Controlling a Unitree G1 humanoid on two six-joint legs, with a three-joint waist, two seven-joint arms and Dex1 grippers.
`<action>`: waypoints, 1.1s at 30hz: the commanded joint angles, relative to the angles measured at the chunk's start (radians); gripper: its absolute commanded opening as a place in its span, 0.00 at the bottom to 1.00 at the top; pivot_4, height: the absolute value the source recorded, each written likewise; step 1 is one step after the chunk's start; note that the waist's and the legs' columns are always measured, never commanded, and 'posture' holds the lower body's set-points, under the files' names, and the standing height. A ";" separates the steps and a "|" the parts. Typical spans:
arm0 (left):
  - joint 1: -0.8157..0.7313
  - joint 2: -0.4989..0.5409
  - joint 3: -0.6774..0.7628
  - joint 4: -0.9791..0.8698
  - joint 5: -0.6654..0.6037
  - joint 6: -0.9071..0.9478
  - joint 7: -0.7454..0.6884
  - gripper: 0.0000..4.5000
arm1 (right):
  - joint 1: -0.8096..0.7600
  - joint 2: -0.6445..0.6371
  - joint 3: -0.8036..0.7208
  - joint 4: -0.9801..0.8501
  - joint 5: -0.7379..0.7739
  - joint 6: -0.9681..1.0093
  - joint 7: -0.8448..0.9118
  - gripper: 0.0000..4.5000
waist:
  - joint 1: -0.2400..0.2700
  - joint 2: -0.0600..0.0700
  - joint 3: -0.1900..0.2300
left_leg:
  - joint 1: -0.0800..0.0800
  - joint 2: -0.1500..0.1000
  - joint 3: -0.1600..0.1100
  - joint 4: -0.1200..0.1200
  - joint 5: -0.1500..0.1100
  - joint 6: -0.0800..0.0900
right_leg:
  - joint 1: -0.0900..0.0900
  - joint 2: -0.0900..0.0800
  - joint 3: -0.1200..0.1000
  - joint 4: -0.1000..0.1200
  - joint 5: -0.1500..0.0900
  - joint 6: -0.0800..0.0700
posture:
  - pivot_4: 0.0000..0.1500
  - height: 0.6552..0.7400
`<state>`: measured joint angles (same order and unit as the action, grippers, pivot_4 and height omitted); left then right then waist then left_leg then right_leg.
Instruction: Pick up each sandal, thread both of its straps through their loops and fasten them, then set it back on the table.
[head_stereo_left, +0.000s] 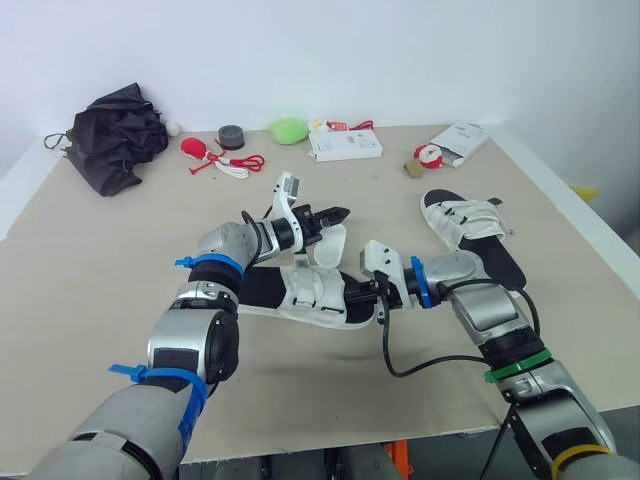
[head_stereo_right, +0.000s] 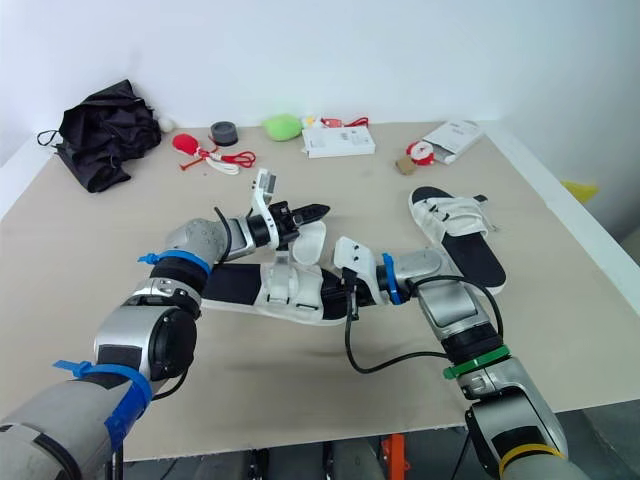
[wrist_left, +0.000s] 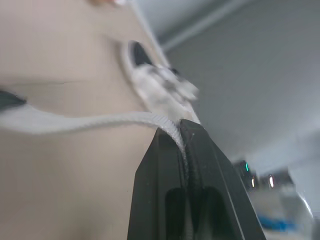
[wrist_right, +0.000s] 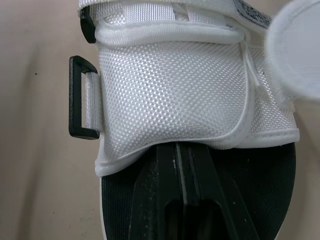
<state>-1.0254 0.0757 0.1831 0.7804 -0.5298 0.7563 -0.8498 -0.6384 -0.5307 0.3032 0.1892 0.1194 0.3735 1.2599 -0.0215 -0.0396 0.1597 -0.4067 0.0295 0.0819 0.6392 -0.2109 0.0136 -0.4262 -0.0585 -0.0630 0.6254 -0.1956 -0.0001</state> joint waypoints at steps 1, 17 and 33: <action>0.100 0.022 -0.091 -0.258 0.006 -0.051 -0.109 0.01 | 0.040 -0.024 0.030 0.053 -0.049 0.037 -0.036 0.00 | 0.001 0.000 0.000 | 0.000 0.000 -0.001 -0.001 0.000 -0.001 | 0.000 0.000 0.000 0.000 -0.001 -0.001 | 1.00 1.00; 0.405 0.179 -0.337 -0.499 0.223 -1.353 -0.681 0.01 | 0.034 -0.021 0.046 0.065 -0.042 0.024 -0.026 0.00 | 0.017 0.001 0.001 | -0.003 0.001 0.000 -0.002 0.000 0.002 | -0.003 0.002 0.000 -0.003 -0.005 -0.009 | 1.00 1.00; 0.176 0.303 -0.621 0.063 0.553 -1.954 -0.711 0.01 | 0.030 -0.016 0.055 0.079 -0.033 0.009 -0.027 0.00 | 0.033 0.004 -0.004 | -0.001 0.001 0.002 0.003 -0.004 0.008 | 0.003 0.001 -0.002 -0.006 -0.005 -0.002 | 1.00 1.00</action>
<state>-0.8617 0.3517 -0.3690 0.7944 -0.0908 -1.1952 -1.5473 -0.6408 -0.5293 0.3164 0.2063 0.1434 0.3592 1.2459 0.0116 -0.0359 0.1558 -0.4080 0.0305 0.0837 0.6421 -0.2147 0.0216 -0.4236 -0.0572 -0.0650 0.6196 -0.2002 -0.0021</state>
